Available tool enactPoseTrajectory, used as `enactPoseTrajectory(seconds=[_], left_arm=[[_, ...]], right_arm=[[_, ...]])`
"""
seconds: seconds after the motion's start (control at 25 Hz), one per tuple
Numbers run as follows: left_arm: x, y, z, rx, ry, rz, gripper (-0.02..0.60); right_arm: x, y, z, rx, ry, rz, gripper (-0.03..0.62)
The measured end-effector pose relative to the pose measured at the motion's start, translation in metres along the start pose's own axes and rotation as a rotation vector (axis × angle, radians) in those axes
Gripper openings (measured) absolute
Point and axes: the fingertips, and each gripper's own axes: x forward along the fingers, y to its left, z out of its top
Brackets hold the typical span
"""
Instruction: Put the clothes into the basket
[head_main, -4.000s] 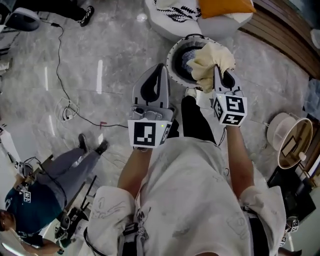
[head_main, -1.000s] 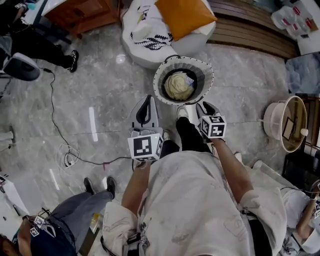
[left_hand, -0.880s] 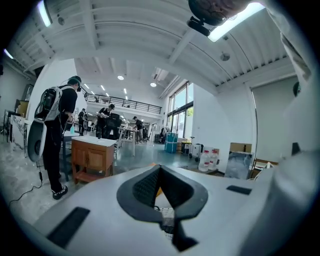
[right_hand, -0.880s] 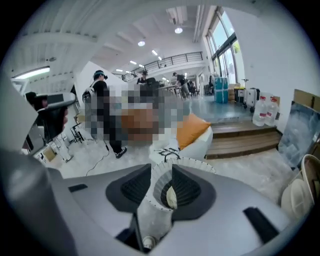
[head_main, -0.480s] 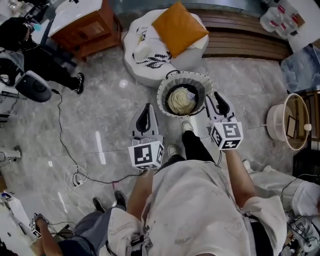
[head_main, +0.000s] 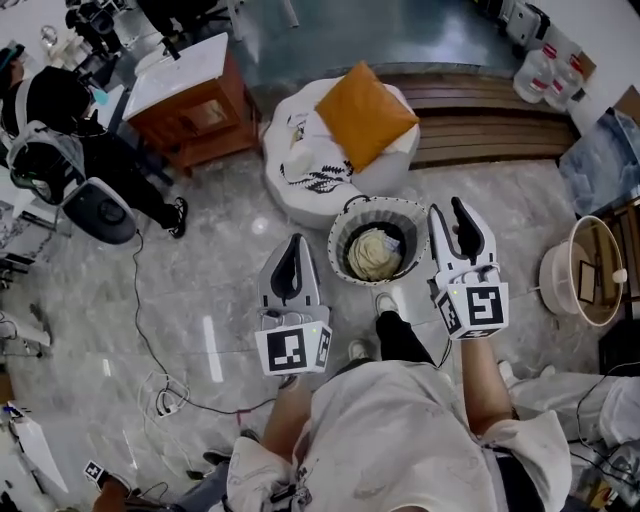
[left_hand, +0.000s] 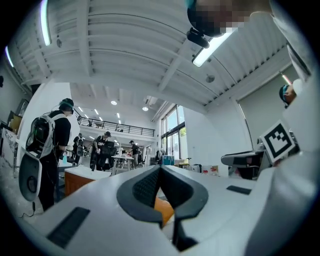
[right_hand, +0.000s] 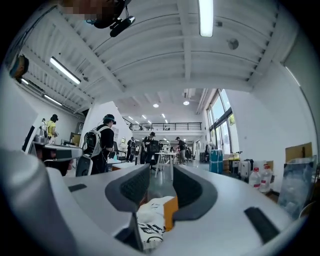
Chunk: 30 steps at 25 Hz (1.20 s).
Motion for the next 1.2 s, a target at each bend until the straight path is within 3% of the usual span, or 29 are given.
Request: enactPoseTrajectory(seconds=[0.52,0.84,1.2], left_arm=[[0.003,0.008,0.029,0.000,-0.040,0.003,-0.002],[0.006,0.006,0.035,0.000,-0.045,-0.001,-0.002],[0.007,0.000,0.036,0.005,-0.041,-0.001,-0.002]], right_arm=[[0.001,0.002,0.036,-0.026,-0.056,-0.020,0.110],[0.002,0.004,0.042,-0.040,-0.055,-0.016,-0.011],[0.005,0.005,0.041,-0.027,-0.043,-0.003,-0.012]])
